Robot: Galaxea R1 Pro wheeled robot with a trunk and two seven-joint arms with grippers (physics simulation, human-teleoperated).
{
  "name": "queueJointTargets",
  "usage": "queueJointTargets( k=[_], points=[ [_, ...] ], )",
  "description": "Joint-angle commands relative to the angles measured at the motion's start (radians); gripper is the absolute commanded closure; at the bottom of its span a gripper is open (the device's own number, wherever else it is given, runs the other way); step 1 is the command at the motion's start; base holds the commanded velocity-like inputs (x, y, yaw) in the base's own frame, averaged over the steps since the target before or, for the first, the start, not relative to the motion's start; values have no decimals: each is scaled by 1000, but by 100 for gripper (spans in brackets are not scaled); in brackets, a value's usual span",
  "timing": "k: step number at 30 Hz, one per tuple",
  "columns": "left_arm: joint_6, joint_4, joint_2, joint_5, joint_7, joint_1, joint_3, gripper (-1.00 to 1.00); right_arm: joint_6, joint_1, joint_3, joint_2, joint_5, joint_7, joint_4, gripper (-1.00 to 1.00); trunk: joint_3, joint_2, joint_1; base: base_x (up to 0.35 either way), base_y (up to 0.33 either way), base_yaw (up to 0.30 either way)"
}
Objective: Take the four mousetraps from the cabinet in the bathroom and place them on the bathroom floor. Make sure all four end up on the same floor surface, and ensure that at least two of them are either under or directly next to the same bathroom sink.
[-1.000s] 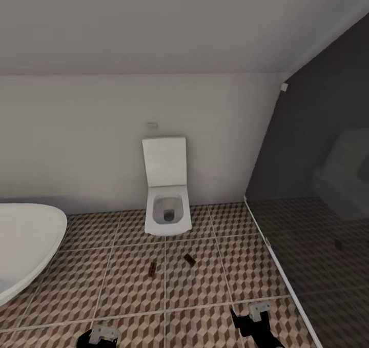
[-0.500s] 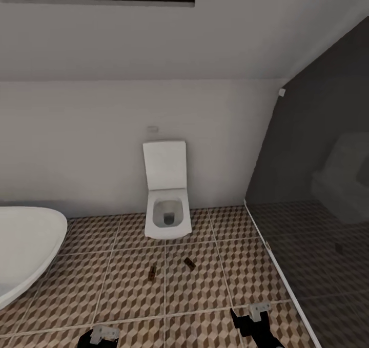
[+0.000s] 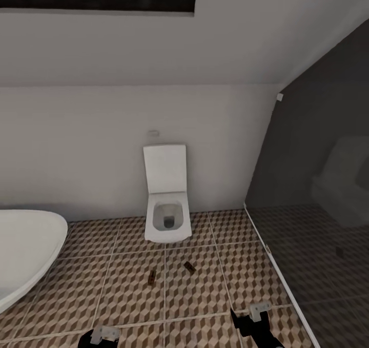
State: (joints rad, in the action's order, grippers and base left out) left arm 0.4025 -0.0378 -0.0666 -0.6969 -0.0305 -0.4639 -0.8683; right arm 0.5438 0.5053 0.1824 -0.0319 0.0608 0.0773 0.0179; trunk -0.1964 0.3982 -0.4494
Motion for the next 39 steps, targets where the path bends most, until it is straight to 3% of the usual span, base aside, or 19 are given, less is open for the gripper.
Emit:
queueJointTargets(
  k=[1, 39],
  points=[
    [4, -2, 1, -1, -3, -1, -8, -100, 3, 1, 3, 0, 7, 6, -1, -100, 0, 2, -1, 0, 0, 0],
    [4, -2, 1, -1, -3, 0, -8, -100, 3, 1, 3, 0, 7, 4, -1, -100, 60, 2, -1, 0, 0, 0]
  ],
)
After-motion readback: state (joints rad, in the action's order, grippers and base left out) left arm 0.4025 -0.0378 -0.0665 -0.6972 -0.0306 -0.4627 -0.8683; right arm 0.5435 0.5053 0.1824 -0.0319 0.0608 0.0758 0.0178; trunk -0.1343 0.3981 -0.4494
